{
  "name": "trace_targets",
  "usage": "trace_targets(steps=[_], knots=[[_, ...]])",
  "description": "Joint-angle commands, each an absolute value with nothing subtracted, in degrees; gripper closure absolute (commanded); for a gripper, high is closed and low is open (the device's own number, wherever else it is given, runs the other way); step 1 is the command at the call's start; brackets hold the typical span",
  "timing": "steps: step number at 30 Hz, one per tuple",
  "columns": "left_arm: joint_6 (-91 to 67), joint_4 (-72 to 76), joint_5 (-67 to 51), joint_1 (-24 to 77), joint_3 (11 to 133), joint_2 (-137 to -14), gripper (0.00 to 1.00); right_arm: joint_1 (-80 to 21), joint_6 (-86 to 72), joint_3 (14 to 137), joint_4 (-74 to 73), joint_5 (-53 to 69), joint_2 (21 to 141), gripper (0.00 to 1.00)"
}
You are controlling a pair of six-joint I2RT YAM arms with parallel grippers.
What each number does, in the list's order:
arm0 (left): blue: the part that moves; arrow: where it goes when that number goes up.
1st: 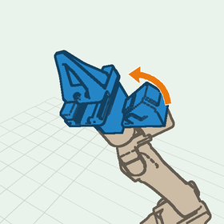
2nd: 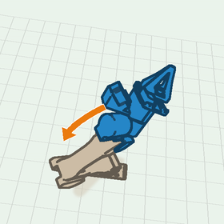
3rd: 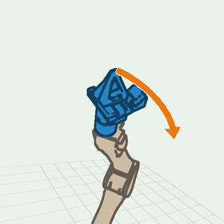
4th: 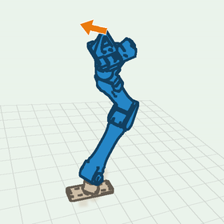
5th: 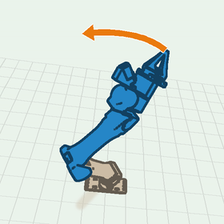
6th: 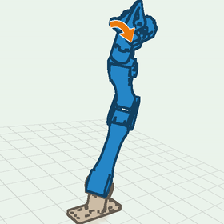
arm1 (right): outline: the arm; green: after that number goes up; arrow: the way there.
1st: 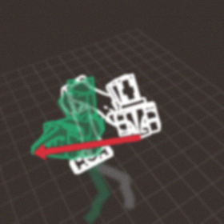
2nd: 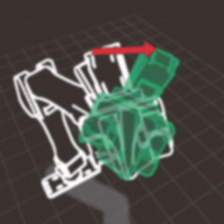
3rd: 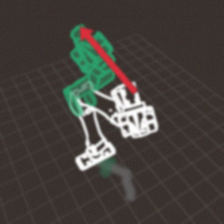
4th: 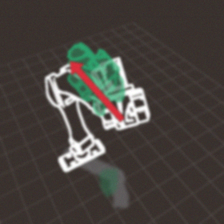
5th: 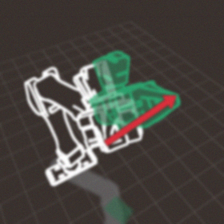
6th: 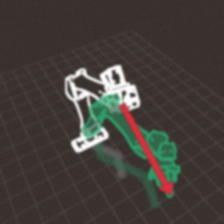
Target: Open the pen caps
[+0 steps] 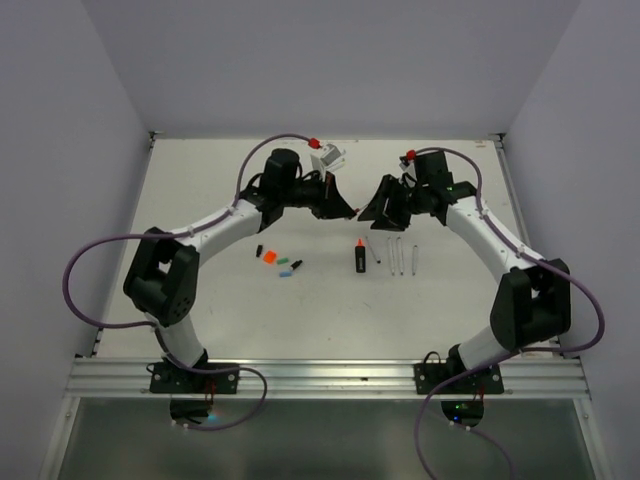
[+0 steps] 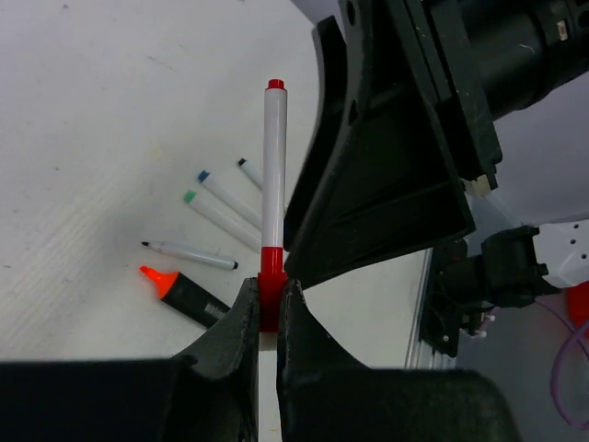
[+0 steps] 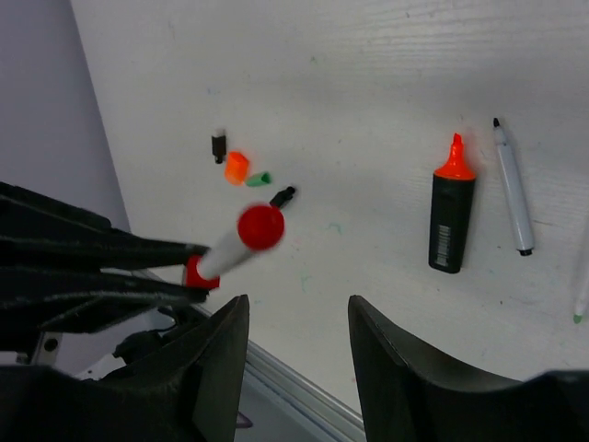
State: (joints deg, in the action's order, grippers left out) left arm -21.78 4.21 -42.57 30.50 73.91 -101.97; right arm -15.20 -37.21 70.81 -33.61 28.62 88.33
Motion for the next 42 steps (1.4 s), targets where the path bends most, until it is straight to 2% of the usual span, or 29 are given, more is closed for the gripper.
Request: trace_targets(steps=[1,13,17,19,22,23,24,26,29,33,36,42], knots=[[-26.3,6.6,-45.7,31.2,71.5,-99.5,1.0,-16.1,-42.9,71.2,-25.9,31.2,88.5,0.5],[-27.5,8.1,-47.7,31.5,68.1,-97.5,1.0,-16.1,-46.8,71.5,-20.3,30.1,89.4,0.51],[-28.8,9.8,-48.5,31.6,67.7,-97.0,1.0,-16.1,-47.0,71.9,-20.3,30.2,90.7,0.54],[-29.5,10.5,-49.0,31.6,67.6,-96.8,1.0,-16.1,-47.5,71.5,-19.8,30.2,90.6,0.61],[-30.8,11.9,-49.7,31.6,67.2,-96.6,1.0,-16.1,-48.1,70.7,-19.0,30.5,90.4,0.78],[-31.1,12.5,-49.8,31.5,67.1,-96.5,1.0,-16.2,-48.4,70.4,-18.5,30.6,90.4,0.84],[-31.9,12.8,-50.2,31.5,67.0,-96.6,1.0,-16.2,-48.6,69.9,-18.3,30.5,90.0,0.99],[-32.5,14.1,-51.5,31.5,66.7,-96.9,1.0,-16.2,-48.8,69.4,-18.0,30.5,89.7,1.0],[-32.7,14.1,-51.9,31.5,66.3,-96.8,0.88,-16.2,-48.8,69.1,-18.3,30.7,88.5,1.0],[-33.0,14.5,-51.9,31.5,65.0,-96.2,0.67,-16.2,-48.8,68.5,-18.8,30.8,87.0,1.0],[-33.5,15.4,-51.9,31.5,63.8,-95.7,0.61,-16.2,-49.0,67.8,-19.0,31.1,86.1,1.0],[-34.3,16.9,-52.7,31.9,62.5,-95.3,0.59,-16.2,-49.7,67.2,-18.7,31.6,85.0,1.0]])
